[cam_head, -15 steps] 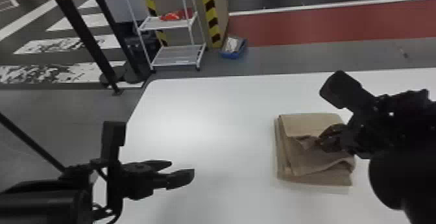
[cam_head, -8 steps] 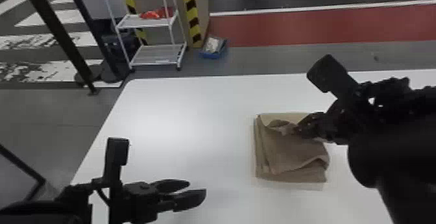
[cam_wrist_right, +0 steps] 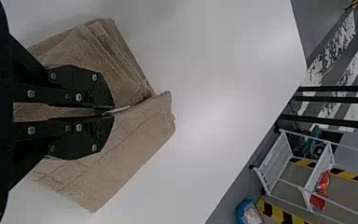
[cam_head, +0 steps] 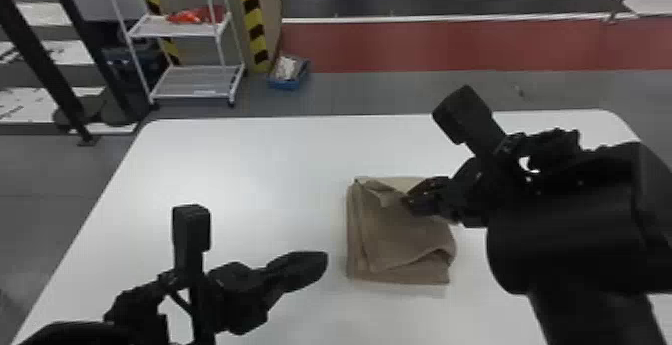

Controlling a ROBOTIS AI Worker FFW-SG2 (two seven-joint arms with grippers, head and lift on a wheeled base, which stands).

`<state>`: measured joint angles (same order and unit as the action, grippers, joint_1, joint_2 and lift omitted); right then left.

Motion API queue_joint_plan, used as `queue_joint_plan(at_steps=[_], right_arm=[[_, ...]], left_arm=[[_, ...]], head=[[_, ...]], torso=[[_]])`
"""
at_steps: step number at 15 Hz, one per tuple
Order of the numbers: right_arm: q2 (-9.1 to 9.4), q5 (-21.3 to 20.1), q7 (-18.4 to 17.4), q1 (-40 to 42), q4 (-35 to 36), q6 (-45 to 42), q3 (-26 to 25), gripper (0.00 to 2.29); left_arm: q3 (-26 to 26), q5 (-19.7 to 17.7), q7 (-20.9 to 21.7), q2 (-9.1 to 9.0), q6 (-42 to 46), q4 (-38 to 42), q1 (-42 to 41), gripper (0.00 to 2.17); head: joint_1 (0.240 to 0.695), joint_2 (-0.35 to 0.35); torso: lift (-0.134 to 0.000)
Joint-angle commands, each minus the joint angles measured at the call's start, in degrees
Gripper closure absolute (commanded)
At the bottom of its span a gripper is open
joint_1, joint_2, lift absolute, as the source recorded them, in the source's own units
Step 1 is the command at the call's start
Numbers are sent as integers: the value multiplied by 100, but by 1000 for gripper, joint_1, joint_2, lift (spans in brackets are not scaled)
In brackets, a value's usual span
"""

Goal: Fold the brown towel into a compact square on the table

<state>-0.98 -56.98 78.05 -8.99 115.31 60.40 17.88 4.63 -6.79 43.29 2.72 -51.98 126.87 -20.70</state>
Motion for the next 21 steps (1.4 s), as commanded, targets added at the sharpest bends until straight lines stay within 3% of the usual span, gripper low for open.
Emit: queue_joint_plan(at_steps=[1, 7, 12, 16, 21], right_arm=[[10, 3, 28, 20, 18, 21, 40, 1031], [36, -24, 28, 214, 53, 3, 137, 1031], [1, -94, 28, 433, 246, -32, 172, 1031], [-34, -112, 28, 565, 457, -32, 225, 1035], [-174, -120, 28, 715, 659, -85, 233, 1031]], left_arm=[[-199, -59, -5, -96, 368, -48, -109, 2145], [-648, -165, -66, -149, 1370, -593, -109, 2145], [-1236, -50, -181, -149, 1686, -1033, 14, 2145], [-1342, 240, -383, -157, 1950, -1331, 189, 2145], [-1184, 705, -400, -96, 2179, -1639, 233, 2145]], head=[[695, 40], [695, -1], [695, -58], [695, -86], [695, -71]], torso=[[-125], [-125], [-125], [-125], [-125]])
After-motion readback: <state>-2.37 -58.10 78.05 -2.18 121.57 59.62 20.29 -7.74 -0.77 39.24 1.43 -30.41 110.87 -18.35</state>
